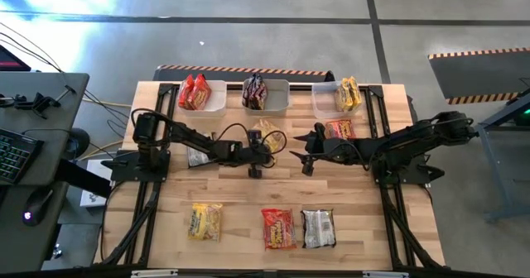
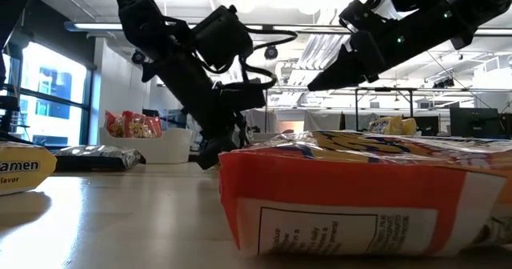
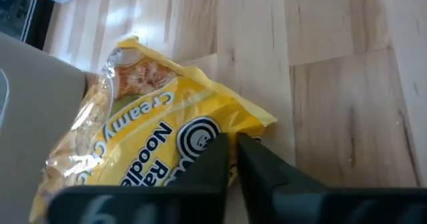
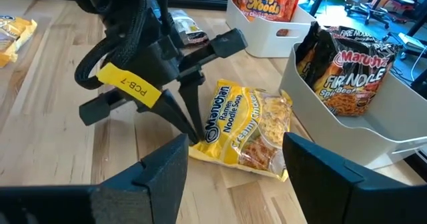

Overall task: Sort Maruchan noodles
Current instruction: Put the yellow noodle pack into the transparent bin

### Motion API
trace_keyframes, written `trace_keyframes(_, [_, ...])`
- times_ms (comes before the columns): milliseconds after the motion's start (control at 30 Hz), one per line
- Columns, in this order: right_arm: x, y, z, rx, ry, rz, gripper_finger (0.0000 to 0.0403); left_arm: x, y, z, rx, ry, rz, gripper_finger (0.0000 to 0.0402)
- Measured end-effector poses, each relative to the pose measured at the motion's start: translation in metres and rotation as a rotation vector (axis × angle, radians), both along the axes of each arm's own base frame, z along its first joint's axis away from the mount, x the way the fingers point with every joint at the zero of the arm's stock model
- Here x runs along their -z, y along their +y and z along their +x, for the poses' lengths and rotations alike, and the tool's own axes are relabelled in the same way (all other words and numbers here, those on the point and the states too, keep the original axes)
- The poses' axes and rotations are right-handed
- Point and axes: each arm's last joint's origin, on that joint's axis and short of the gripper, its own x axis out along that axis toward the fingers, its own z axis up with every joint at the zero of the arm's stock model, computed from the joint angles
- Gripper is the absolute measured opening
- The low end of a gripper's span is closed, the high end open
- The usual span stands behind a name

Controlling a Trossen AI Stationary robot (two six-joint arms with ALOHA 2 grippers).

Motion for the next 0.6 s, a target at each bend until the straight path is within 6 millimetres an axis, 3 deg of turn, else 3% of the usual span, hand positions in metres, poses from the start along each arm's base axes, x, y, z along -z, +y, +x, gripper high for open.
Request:
trace_keyframes(233, [0.001,0.0,0.0,0.0,0.006,0.001,0.0229,-0.005,-0.001,0.002,0.007,-0.037,0.005,0.0002])
trace_keyframes(600, [0.002,0.0,-0.001,0.006,0.013,0.014,0.0229,-0.01,-0.016,0.008,-0.089,-0.13,-0.217,0.0066])
